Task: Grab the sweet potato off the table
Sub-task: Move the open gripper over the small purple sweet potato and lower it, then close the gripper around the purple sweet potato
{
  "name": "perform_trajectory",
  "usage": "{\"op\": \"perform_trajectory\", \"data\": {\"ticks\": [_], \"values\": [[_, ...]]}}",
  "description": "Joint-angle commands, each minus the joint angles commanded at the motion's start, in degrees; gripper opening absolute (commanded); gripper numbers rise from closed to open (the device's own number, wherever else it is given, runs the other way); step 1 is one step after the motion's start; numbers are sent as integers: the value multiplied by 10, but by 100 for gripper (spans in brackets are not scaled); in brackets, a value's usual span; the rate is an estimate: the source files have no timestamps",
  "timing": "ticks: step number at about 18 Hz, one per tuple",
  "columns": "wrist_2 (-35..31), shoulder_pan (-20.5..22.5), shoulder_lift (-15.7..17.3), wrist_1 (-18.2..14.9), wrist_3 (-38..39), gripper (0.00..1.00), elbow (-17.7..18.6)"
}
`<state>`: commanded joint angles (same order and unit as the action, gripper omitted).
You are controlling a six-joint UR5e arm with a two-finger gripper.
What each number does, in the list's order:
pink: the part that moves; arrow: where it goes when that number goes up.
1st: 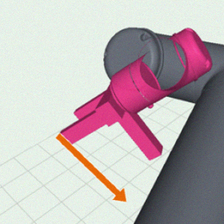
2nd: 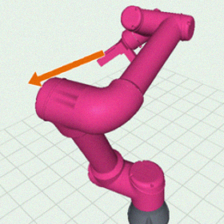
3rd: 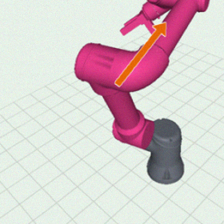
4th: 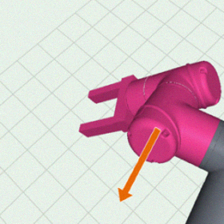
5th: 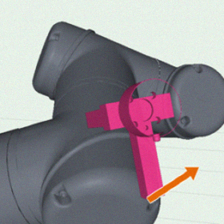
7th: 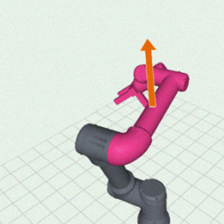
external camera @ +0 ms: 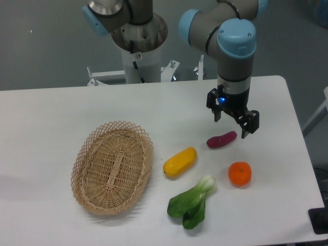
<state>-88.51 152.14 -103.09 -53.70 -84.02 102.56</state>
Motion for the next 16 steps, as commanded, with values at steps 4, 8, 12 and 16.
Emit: {"op": "perform_trajectory", "data": {"ticks": [4,8,12,16], "values": [[-5,0,-30,16,-41,100,5],[-23,1,-52,19,-132,100,7],[-68,0,-83,23,-163,100,9],[-71,0,-103,61,-163,100,24]]}}
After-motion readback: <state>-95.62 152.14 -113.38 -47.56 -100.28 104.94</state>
